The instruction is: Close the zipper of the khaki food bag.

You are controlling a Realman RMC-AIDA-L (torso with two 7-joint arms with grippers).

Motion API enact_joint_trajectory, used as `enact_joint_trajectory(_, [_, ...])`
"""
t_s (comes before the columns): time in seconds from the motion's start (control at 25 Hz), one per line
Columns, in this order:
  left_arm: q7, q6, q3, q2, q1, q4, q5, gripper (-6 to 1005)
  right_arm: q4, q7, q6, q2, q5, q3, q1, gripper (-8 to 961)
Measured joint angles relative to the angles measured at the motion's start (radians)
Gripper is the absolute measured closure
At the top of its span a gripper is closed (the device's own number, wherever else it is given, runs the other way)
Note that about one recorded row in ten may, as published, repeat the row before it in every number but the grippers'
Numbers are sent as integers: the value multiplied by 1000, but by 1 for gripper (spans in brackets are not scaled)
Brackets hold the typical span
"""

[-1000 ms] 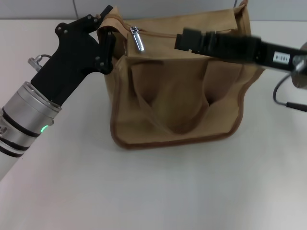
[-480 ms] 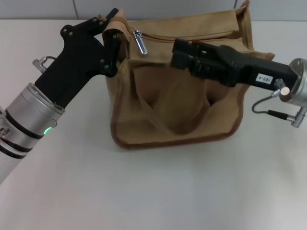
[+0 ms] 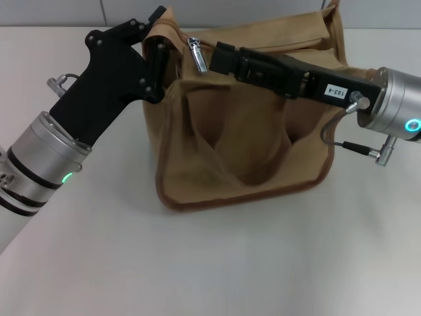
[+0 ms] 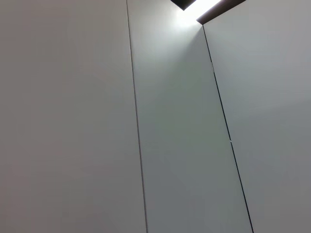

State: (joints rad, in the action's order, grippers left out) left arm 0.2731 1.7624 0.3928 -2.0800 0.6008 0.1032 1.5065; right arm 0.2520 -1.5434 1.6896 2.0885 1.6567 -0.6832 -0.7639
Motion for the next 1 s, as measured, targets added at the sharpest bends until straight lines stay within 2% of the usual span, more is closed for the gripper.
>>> enact_joint_trajectory(0.28, [0,-2,2,0,15,1,0,973,-33,-1,-59,1,-2,-1,-7,236])
enact_joint_trajectory(0.6, [-1,-9,12,0,34,10,0,973,-57,-1,-58,4,-2,-2,-43,241])
enact_joint_trajectory(1.0, [-2,-18,12,0,44,16,0,973,-75,0,-66,4,0,-7,-53,248])
